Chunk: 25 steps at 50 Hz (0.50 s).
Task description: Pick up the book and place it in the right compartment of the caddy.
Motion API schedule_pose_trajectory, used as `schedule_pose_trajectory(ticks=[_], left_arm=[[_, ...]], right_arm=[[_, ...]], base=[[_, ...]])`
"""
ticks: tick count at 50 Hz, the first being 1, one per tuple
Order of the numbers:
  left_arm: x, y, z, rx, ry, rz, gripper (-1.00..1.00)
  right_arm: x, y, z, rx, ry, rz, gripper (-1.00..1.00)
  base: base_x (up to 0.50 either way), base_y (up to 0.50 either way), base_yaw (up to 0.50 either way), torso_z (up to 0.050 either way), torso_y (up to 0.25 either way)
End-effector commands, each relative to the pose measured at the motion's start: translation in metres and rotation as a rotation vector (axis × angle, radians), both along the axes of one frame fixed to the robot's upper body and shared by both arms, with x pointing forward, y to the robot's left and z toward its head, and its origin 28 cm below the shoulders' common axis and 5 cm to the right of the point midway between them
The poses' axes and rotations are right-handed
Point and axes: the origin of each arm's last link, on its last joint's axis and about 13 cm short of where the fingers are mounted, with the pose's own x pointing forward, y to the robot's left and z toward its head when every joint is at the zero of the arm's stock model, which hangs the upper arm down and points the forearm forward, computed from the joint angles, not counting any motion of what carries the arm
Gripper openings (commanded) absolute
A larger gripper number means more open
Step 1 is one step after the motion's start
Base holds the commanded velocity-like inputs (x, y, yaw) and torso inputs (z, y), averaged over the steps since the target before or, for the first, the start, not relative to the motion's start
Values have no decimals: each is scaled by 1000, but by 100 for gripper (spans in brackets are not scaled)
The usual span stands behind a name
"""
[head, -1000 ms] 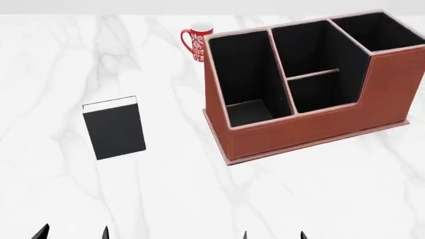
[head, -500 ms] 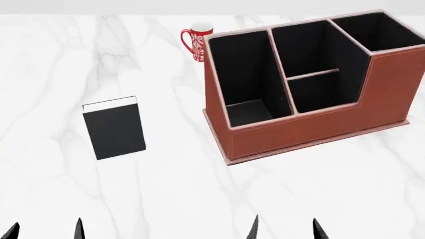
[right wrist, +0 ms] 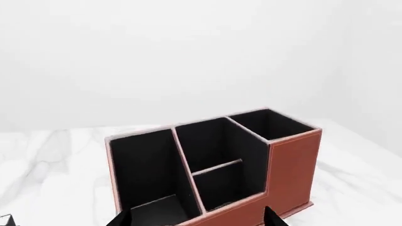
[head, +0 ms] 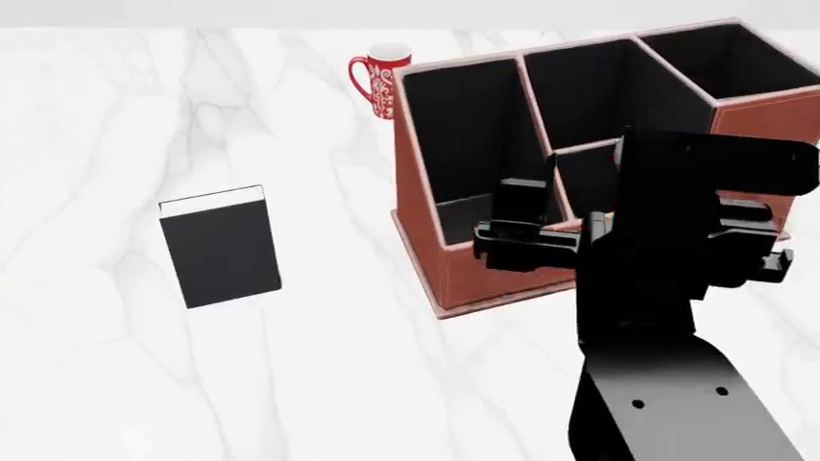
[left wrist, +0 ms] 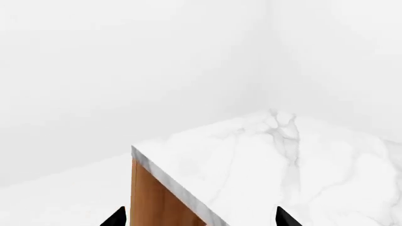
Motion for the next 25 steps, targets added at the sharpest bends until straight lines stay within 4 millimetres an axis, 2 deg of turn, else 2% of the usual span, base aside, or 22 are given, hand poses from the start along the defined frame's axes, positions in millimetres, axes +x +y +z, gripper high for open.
schedule_pose_trajectory(ticks=[1,9,19,25], left_arm=[[-35,17,15,43,8,162,100],[-40,17,18,49,-1,171,100],[-42,19,14,47,5,182,100],[-45,20,13,47,0,191,100]], right_arm=[[17,-1,52,-28,-30,-43,100],[19,-1,64,-53,-43,-27,100],[13,6,79,-76,-54,-7,100],[14,7,81,-62,-41,14,100]], base=[[0,0,0,0,0],[14,0,0,0,0],[500,0,0,0,0],[500,0,0,0,0]])
